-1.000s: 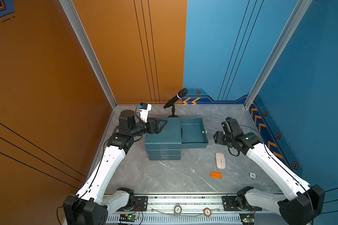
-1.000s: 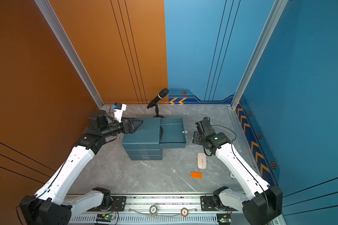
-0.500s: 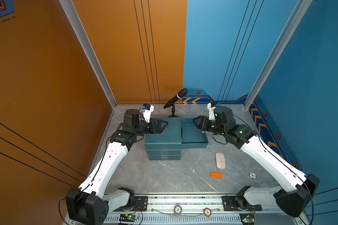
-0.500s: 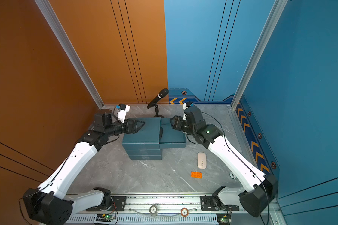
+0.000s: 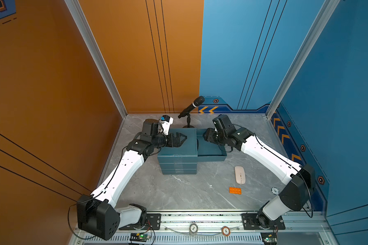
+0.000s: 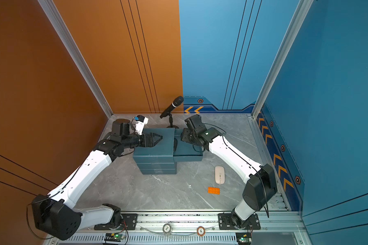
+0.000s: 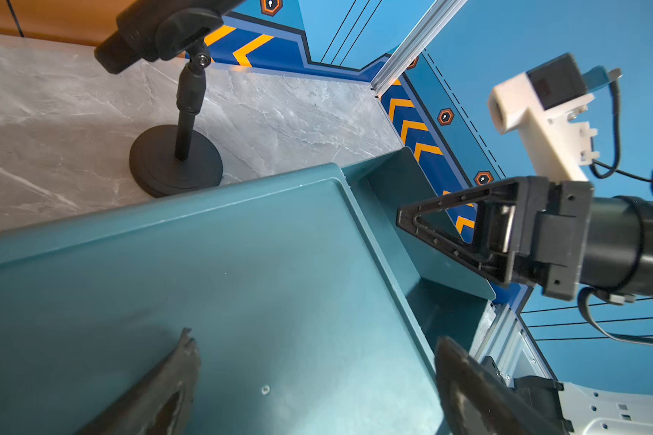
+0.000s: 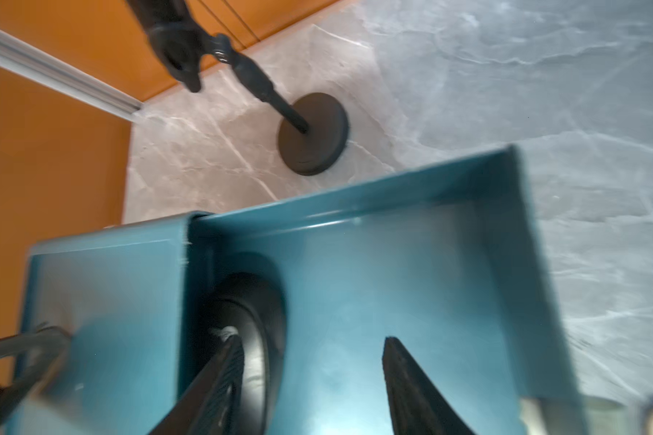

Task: Take the mice out of the drawer
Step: Open the drawer in the storage box.

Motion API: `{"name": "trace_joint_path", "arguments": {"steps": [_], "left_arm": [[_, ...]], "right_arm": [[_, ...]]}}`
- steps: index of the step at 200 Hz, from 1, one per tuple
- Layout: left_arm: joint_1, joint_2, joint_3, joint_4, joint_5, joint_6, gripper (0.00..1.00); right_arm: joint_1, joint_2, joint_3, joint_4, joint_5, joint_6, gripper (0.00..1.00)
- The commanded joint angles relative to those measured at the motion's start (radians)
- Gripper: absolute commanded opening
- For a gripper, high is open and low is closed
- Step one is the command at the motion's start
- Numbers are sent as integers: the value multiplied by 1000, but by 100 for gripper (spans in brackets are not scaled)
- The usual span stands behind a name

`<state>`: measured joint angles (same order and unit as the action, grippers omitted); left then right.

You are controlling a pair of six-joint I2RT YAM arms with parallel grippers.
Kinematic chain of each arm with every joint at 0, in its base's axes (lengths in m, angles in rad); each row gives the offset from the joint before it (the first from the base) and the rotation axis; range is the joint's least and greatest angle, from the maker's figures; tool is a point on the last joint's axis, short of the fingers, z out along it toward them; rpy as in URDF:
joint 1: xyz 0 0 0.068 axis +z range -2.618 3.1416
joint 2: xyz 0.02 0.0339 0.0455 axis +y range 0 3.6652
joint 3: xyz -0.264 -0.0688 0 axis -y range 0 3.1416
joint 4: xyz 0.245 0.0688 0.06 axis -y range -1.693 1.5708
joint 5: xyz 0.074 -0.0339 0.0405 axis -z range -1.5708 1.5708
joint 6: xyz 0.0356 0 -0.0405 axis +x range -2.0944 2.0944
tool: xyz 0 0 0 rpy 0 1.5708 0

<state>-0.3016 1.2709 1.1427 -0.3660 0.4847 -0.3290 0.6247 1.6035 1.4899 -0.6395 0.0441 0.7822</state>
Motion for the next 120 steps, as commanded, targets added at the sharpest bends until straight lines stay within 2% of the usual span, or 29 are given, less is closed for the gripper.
{"name": "trace_joint_path", "arguments": {"steps": [1, 120], "left_arm": [[-4, 1, 39, -39, -30, 8, 98], [-5, -9, 43, -52, -50, 16, 98]], "right_arm": [[-15, 8, 38, -115, 103, -20, 57], [-60, 19, 95, -256, 272, -85, 57]]}}
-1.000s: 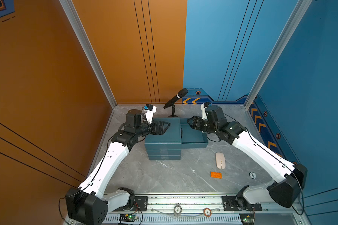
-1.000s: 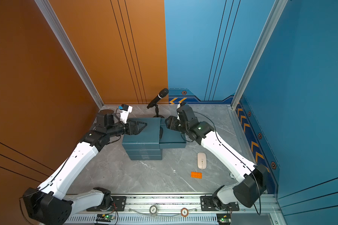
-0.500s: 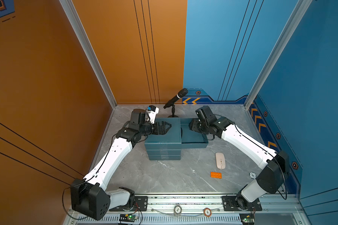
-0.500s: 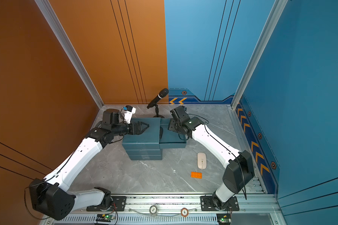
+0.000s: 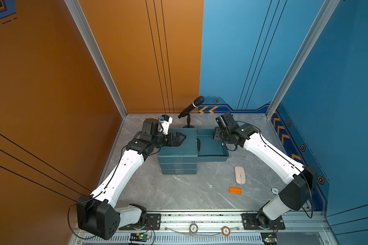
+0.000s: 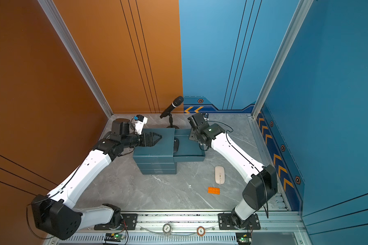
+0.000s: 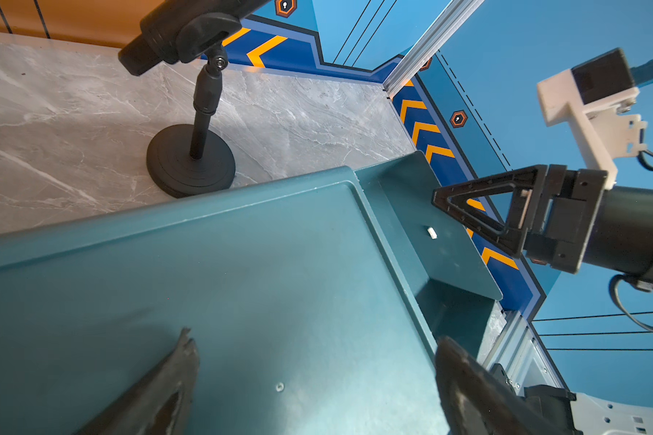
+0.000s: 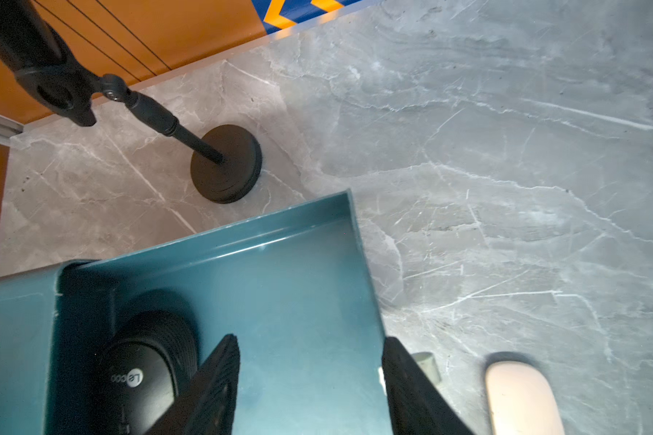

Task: Take the mice out of the drawer
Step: Open the drawer in the storage box.

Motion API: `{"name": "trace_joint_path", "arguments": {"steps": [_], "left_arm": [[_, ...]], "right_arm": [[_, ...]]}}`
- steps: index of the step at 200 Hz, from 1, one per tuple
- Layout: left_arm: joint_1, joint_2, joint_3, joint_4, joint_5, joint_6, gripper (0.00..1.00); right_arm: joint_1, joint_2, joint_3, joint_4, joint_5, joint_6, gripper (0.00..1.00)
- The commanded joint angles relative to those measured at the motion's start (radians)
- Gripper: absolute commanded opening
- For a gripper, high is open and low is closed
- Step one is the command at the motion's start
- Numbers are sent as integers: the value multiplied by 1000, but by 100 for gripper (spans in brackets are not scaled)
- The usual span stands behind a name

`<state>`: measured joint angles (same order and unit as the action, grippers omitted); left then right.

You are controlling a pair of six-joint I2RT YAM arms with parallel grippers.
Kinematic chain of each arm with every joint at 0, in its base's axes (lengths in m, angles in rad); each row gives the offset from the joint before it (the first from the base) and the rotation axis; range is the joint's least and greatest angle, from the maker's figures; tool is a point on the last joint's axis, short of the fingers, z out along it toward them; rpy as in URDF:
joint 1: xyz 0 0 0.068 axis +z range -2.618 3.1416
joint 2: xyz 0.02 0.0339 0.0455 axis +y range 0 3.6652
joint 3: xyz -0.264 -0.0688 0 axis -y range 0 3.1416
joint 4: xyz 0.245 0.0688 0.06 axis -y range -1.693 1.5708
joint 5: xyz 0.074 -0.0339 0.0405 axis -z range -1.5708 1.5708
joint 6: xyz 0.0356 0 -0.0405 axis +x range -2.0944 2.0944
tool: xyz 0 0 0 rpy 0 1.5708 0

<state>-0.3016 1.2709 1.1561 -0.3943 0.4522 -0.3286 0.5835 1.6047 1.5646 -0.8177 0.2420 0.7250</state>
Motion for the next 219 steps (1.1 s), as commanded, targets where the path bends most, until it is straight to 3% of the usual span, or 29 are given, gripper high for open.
{"name": "trace_joint_path", "arguments": {"steps": [1, 39, 97, 133, 219], "left_arm": [[-5, -8, 30, -24, -18, 16, 98], [-5, -7, 30, -25, -20, 16, 98], [-4, -6, 31, -25, -17, 17, 98], [-2, -4, 31, -23, -13, 13, 98], [-2, -12, 32, -25, -10, 10, 98]], "right_arm": [[-20, 18, 21, -79, 74, -28, 57], [-16, 13, 30, -63, 47, -68, 56], [82, -18, 111, 2, 27, -151, 55], [105, 19, 80, 59, -68, -72, 54], [68, 56, -13, 47, -38, 38, 56]]}}
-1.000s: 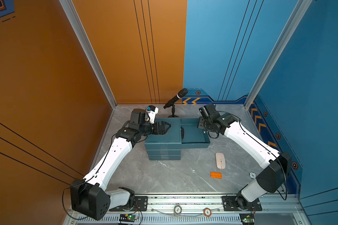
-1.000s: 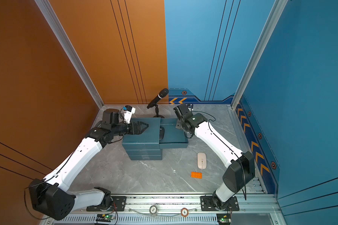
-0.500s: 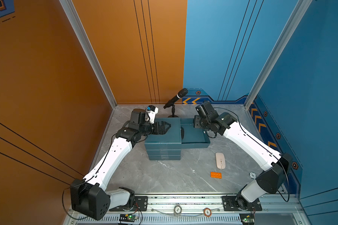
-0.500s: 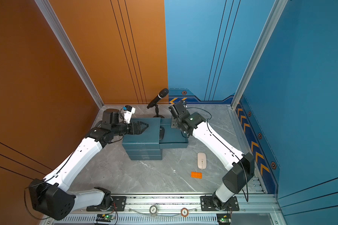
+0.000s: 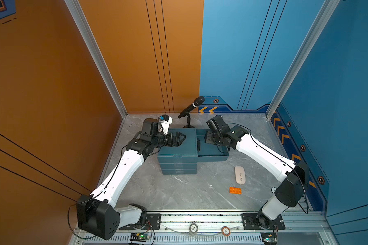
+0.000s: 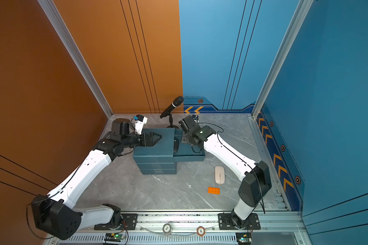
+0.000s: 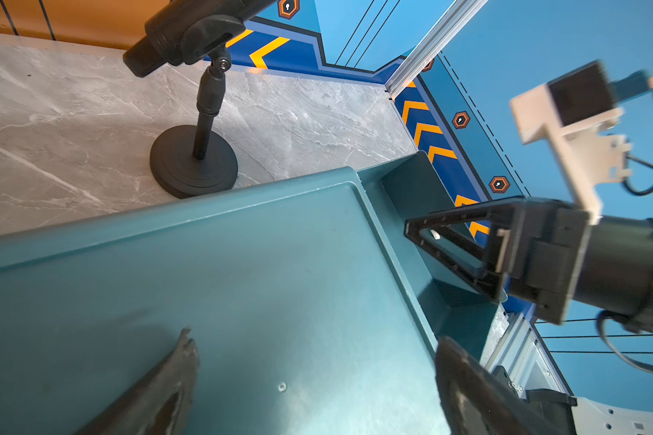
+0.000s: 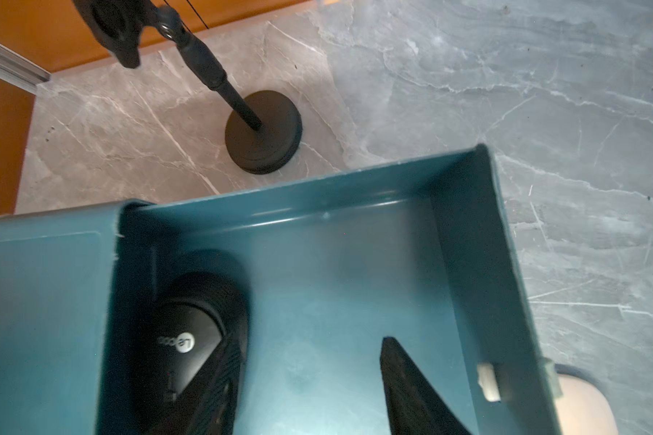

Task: Take the mice out of the drawer
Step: Open the drawer in the storage box.

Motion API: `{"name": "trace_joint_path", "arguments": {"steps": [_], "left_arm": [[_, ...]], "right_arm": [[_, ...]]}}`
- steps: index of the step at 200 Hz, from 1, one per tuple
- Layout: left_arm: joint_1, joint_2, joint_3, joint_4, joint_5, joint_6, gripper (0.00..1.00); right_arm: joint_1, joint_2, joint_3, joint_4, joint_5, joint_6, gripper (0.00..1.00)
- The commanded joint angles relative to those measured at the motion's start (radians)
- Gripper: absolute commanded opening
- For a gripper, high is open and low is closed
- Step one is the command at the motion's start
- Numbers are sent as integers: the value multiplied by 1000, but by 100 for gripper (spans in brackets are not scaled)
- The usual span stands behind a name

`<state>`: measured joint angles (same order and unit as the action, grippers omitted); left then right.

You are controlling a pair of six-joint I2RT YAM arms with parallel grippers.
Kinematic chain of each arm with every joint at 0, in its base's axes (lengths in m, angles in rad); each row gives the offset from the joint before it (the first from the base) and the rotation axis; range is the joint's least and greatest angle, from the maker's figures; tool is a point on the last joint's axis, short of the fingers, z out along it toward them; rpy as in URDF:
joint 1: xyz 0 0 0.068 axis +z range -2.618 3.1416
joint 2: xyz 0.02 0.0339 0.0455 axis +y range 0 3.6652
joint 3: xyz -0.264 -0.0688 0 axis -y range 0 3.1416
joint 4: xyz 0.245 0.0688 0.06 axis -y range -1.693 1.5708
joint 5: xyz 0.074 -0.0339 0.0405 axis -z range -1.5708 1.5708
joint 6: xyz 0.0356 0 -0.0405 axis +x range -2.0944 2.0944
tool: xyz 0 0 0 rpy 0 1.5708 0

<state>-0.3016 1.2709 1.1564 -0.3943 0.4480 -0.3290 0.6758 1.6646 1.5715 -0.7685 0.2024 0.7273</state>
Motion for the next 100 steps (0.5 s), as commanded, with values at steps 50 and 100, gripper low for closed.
{"name": "trace_joint_path", "arguments": {"steps": [50, 100], "left_arm": [[-3, -18, 29, -23, -11, 13, 98], [-2, -18, 30, -23, -13, 14, 98]], "right_arm": [[-67, 5, -23, -61, 62, 26, 56], [-86, 20, 13, -94, 87, -3, 56]]}}
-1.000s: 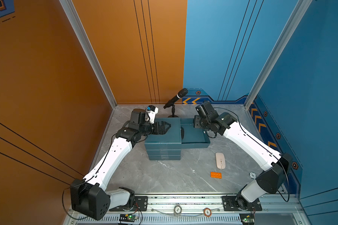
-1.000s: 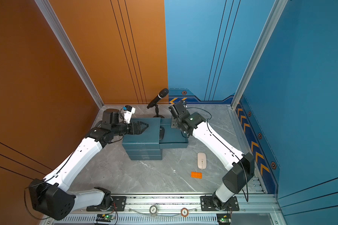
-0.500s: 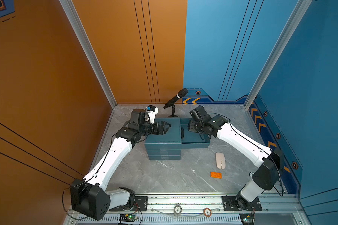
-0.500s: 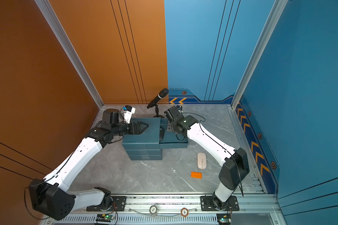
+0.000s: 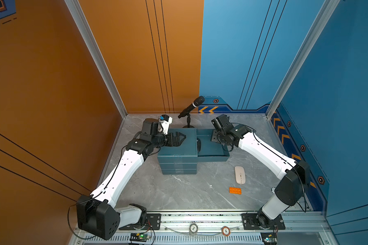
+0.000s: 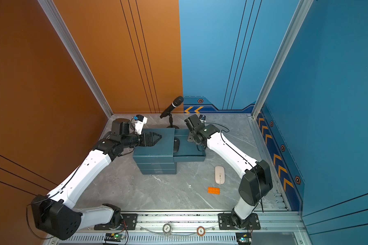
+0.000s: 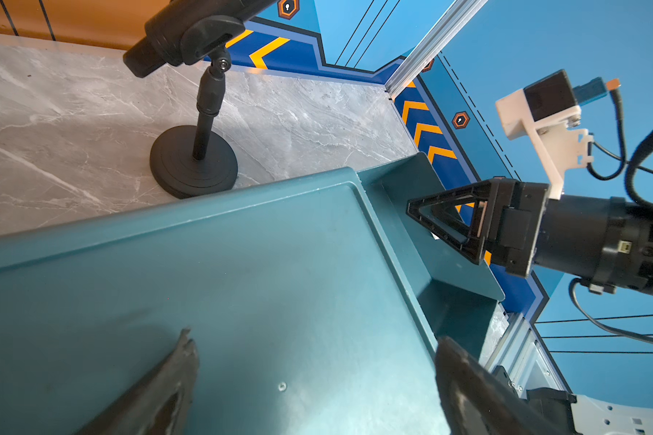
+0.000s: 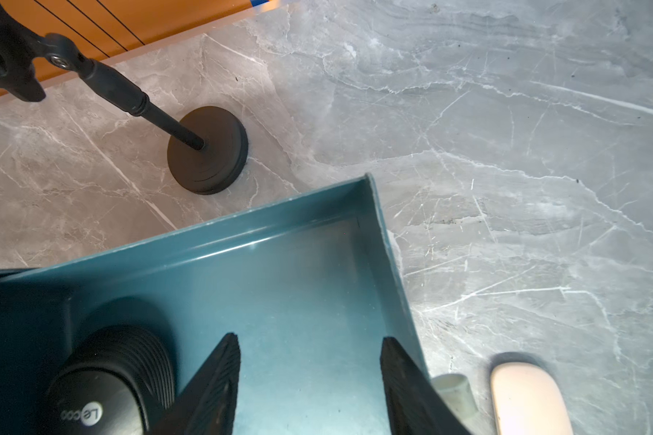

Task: Take the mice out of the drawer
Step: Open the drawer in the storage box.

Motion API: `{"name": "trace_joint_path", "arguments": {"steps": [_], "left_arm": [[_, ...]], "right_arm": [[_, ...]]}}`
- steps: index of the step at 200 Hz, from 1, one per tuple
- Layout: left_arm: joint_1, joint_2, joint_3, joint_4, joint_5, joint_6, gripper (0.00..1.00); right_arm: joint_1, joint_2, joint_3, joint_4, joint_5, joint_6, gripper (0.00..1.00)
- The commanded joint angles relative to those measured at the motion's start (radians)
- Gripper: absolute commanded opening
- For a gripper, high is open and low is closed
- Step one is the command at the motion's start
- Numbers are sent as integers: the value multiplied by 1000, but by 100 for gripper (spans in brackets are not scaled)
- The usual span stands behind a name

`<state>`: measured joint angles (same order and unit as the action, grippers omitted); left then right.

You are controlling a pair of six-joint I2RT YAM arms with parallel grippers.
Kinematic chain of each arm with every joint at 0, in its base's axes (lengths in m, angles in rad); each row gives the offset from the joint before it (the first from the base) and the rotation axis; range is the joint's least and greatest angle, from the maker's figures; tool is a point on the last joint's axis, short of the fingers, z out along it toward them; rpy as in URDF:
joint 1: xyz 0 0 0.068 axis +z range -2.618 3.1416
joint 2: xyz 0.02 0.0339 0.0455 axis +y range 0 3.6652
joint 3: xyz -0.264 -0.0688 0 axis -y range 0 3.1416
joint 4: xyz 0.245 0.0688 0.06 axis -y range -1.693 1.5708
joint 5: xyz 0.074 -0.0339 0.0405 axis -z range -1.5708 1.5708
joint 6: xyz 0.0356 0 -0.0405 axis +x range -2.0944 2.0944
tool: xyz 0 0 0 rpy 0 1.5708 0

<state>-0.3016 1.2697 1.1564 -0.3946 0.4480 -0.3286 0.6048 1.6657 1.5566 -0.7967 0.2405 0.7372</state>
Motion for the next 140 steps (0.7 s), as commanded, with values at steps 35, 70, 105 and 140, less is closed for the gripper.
{"name": "trace_joint_path", "arguments": {"steps": [35, 70, 105, 140], "left_arm": [[-2, -17, 30, -24, -12, 13, 98], [-2, -17, 30, -24, -13, 13, 98], [-1, -14, 30, -23, -13, 13, 98], [1, -16, 30, -24, -13, 14, 98]], "right_arm": [[-37, 18, 30, -94, 59, -21, 56], [-49, 18, 29, -95, 49, -33, 56], [-17, 7, 57, -17, -41, -119, 56], [35, -10, 63, 118, -220, -203, 59]]}}
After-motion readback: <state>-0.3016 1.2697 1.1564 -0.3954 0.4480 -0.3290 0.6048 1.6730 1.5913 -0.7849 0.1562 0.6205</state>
